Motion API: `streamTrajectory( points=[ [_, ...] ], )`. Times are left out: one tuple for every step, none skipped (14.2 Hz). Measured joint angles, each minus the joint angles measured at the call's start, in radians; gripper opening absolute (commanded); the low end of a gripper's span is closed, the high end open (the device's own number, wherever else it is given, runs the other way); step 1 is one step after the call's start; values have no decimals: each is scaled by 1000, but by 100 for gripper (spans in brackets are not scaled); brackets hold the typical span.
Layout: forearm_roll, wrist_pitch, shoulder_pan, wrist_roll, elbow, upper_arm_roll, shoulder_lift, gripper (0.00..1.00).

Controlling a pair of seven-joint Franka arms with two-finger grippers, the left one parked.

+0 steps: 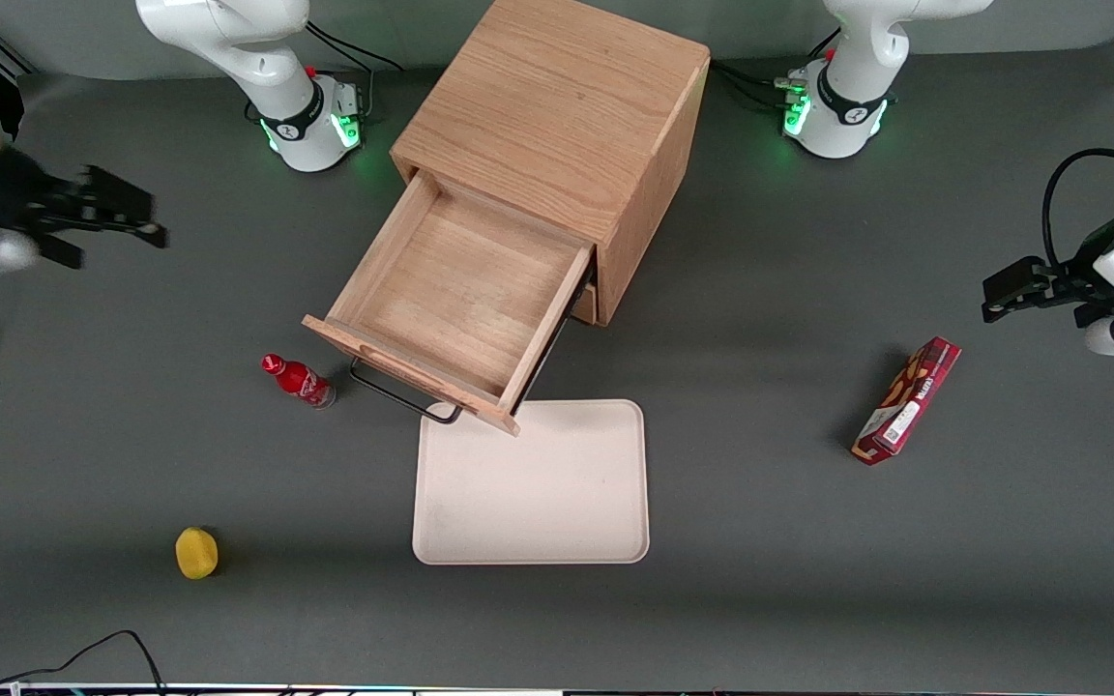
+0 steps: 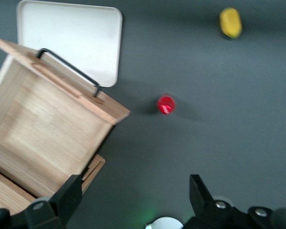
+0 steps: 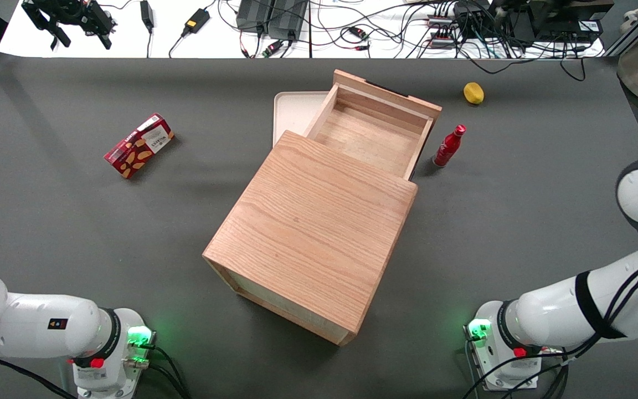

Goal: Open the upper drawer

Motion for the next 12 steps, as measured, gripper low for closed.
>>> streamTrajectory(
  points=[
    [-13,9,-4,2,-62,-14,-47,100],
    [-31,42,-5,6,-147,-21,-108,100],
    [-41,91,-5,12,-248,-23,-178,100],
    [-46,144,-4,19,-352,-25,-249,100],
    [-48,197,-4,22,-452,-29,-316,100],
    [-49,245,-4,23,-541,-34,-377,100],
    [-51,276,-4,29,-608,-38,-424,100],
    [-55,294,-4,37,-645,-39,-451,100],
    [-63,305,-3,42,-656,-39,-461,100],
    [-68,313,-2,47,-651,-38,-458,100],
    [-69,322,-1,51,-638,-38,-448,100],
    [-70,320,-1,56,-614,-39,-431,100]
  ],
)
